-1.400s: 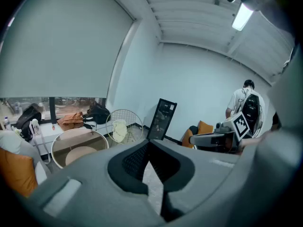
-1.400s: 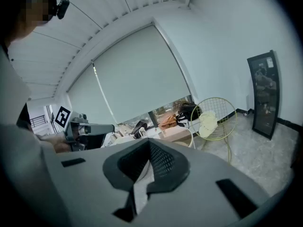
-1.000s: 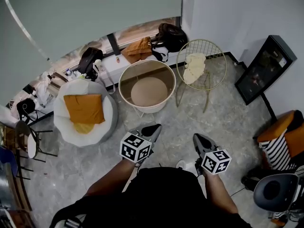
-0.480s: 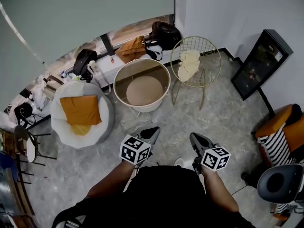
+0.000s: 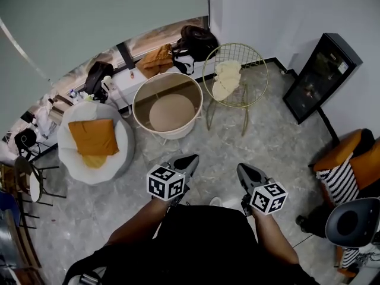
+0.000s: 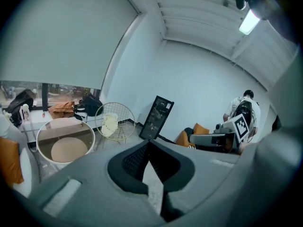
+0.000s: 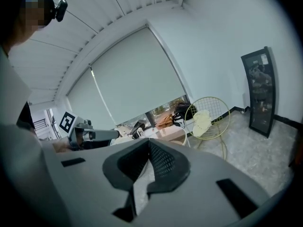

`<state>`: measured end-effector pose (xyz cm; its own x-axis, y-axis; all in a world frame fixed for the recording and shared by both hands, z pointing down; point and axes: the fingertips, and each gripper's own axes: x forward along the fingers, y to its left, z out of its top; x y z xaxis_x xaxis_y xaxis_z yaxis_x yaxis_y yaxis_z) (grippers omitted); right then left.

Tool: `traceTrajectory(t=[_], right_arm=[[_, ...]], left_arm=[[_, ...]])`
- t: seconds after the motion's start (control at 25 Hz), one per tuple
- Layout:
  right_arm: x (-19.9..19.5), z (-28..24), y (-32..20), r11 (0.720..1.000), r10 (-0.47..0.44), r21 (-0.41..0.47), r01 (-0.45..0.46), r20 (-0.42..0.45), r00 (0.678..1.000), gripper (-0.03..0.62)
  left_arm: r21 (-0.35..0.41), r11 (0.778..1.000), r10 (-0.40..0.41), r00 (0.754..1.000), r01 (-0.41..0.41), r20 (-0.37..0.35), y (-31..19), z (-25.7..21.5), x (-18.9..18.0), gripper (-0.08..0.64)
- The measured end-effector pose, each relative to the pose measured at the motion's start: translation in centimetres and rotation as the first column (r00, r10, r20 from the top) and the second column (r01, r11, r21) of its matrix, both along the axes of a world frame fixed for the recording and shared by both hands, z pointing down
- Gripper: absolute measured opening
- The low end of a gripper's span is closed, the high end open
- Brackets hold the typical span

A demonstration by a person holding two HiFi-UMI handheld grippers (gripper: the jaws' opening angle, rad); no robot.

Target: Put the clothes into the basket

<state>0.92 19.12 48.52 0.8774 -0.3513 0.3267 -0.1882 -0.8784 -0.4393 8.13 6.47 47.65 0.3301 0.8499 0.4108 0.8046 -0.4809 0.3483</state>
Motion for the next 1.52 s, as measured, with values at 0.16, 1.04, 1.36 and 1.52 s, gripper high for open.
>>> traceTrajectory(t=[0.16,1.04,1.36,1.52], right_arm=[[-0.6,0.2,2.5,1.000,-0.005,0.002,0.005,0.006,1.000,0.015],[2.8,2.8,6.6,0.997,0.062,0.030,-0.064,0.050,0.997,0.015],[10.3,1.2,8.0,0.995,0.096,-0.014,-0.095,0.043,0.995,0.015],[14.4,0.9,7.4,0.995,0.097,-0.021,-0.096,0.045,0.994,0.015]], left_arm=[[0.023,1.000,0.002,1.000,-0.001,-0.008,2.5,0.1,-0.6,0.000],[0.077,0.996,0.041,0.999,-0.041,0.005,5.8,1.7,4.1,0.000],[0.028,0.993,0.118,0.992,-0.118,-0.031,9.3,-0.1,11.5,0.000],[0.053,0.991,0.126,0.991,-0.125,-0.032,8.5,0.7,15.5,0.000]])
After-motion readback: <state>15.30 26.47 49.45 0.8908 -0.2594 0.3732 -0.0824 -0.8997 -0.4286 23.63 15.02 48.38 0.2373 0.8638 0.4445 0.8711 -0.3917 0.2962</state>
